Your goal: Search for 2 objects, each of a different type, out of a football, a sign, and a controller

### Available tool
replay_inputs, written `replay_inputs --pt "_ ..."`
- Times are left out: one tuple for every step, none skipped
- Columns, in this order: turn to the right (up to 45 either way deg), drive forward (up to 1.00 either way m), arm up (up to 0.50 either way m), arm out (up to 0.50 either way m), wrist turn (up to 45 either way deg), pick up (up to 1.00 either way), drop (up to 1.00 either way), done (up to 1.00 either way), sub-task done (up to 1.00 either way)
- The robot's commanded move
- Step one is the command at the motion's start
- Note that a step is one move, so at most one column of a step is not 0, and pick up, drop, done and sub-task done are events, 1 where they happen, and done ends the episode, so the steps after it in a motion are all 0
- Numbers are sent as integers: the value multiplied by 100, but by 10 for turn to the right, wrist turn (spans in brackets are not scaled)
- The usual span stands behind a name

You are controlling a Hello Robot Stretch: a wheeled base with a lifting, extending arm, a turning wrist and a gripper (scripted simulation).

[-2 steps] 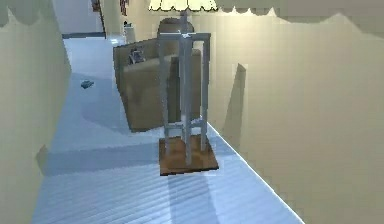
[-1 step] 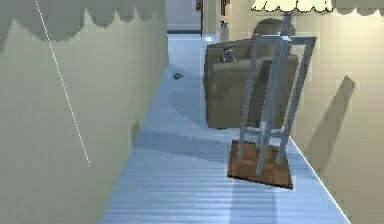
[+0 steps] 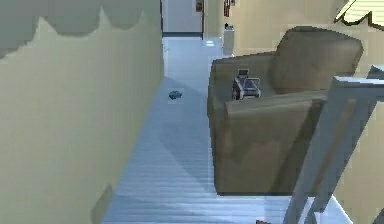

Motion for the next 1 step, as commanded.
replay_inputs --pt "-30 0 0 0 0 0 0 0 0"
